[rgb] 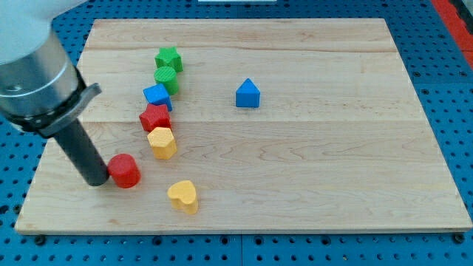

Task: Nudge the red circle below the hexagon

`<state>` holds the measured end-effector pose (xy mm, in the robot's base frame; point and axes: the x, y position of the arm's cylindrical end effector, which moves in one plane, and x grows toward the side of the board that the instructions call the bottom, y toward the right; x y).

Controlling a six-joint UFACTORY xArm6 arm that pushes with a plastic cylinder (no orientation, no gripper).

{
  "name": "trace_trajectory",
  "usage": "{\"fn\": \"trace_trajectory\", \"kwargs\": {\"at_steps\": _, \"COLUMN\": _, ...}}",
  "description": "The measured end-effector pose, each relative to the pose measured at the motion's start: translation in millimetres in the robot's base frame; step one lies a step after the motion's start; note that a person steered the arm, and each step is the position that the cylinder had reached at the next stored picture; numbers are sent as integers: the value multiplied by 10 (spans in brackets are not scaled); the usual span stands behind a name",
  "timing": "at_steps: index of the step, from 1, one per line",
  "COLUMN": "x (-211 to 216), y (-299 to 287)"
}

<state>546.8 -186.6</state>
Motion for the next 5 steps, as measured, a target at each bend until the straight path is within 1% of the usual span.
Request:
{"fn": "trace_trajectory", "kwargs": {"at_steps": 2, "x": 0, "y": 458}}
{"fn": "trace_trajectory", "kwargs": {"at_steps": 3, "x": 341, "y": 102}}
{"fn": "trace_trajectory", "kwargs": {"at_steps": 4, "x": 721, "y": 185}}
{"fn": "trace_trajectory", "kwargs": {"at_steps": 5, "x": 713, "y": 433}}
